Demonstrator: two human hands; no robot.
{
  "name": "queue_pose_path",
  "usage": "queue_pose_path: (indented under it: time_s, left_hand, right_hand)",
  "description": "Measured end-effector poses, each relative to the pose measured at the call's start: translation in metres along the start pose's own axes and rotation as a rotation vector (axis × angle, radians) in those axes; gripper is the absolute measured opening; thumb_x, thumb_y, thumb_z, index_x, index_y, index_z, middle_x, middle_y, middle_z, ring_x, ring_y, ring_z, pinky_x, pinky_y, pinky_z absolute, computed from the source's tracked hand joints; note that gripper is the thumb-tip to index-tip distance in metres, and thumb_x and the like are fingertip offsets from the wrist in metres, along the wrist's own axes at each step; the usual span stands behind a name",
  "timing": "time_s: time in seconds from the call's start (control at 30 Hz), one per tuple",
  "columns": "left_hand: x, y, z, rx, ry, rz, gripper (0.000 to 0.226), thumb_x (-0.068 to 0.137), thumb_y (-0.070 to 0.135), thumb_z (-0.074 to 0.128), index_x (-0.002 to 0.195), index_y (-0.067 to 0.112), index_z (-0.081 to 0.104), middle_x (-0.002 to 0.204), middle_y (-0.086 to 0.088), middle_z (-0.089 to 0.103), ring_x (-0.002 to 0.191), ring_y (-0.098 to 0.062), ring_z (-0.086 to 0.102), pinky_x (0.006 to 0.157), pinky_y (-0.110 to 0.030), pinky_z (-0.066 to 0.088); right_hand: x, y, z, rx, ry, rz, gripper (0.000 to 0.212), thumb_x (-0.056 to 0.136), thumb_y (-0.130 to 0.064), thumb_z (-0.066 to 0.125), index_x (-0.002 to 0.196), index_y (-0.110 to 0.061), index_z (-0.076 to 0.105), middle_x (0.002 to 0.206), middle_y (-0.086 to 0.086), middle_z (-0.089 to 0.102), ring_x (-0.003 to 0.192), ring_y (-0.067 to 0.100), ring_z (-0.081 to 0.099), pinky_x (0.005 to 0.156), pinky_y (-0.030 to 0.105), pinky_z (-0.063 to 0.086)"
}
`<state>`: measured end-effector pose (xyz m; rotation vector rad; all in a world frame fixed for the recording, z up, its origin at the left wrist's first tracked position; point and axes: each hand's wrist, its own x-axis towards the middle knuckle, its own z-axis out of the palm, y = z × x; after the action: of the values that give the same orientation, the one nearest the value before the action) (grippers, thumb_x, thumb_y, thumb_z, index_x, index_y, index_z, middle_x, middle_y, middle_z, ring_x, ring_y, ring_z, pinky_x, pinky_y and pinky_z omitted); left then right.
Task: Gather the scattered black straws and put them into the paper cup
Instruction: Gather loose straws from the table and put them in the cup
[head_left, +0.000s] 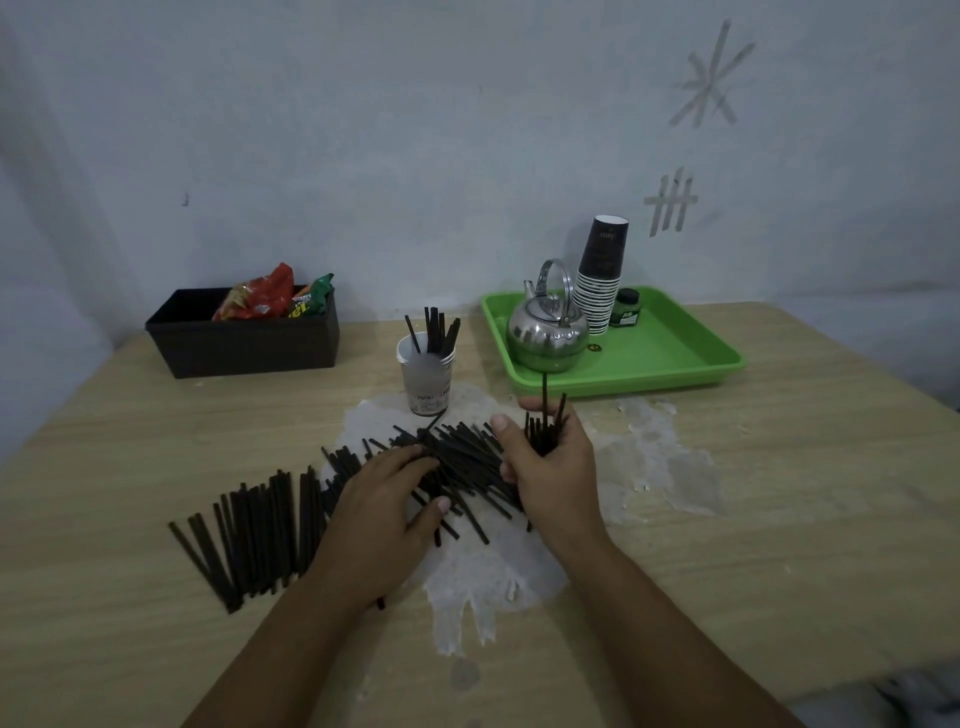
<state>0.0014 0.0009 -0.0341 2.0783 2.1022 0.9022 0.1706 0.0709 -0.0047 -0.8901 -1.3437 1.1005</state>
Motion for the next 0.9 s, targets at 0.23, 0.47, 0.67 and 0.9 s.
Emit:
queue_pose_path:
  time_s: [0.23, 0.47, 0.67, 0.9]
  left_hand:
    - [0.002, 0.006, -0.007, -0.075, 0.056, 0.017, 0.048, 0.085, 0.046, 0.051, 0.126, 0.020, 0.057, 0.131, 0.003, 0.054, 0.124, -0.011, 0.041, 0.104, -0.029, 0.029]
    - [0.019, 0.007, -0.024, -0.151, 0.151, 0.026, 0.035, 0.085, 0.040, 0.053, 0.113, 0.022, 0.063, 0.110, 0.010, 0.061, 0.103, -0.002, 0.046, 0.090, -0.025, 0.036]
    - [0.033, 0.006, -0.030, -0.214, 0.213, -0.020, 0.032, 0.089, 0.035, 0.059, 0.120, 0.028, 0.060, 0.115, 0.021, 0.050, 0.110, 0.002, 0.041, 0.091, -0.023, 0.030]
    - [0.075, -0.011, -0.038, -0.197, 0.269, -0.108, 0.035, 0.093, 0.020, 0.053, 0.127, 0.020, 0.054, 0.131, 0.003, 0.055, 0.121, -0.015, 0.047, 0.097, -0.026, 0.032]
  right_hand:
    - [0.005, -0.004, 0.002, -0.016, 0.048, 0.002, 0.022, 0.087, -0.032, 0.072, 0.103, -0.025, 0.059, 0.060, -0.001, 0.053, 0.052, 0.013, 0.050, 0.052, 0.028, 0.045]
    - [0.003, 0.007, 0.004, -0.131, 0.010, 0.007, 0.021, 0.086, -0.038, 0.071, 0.085, -0.018, 0.064, 0.063, -0.004, 0.063, 0.055, 0.006, 0.060, 0.054, 0.024, 0.049]
    - [0.021, -0.009, 0.012, -0.052, 0.072, 0.034, 0.042, 0.081, -0.061, 0.060, 0.060, -0.025, 0.054, 0.052, -0.009, 0.046, 0.049, 0.010, 0.042, 0.048, 0.027, 0.037]
    - [0.074, -0.042, 0.047, 0.386, 0.126, 0.070, 0.035, 0.099, -0.042, 0.047, 0.079, -0.014, 0.049, 0.046, -0.006, 0.039, 0.038, 0.008, 0.034, 0.038, 0.023, 0.028]
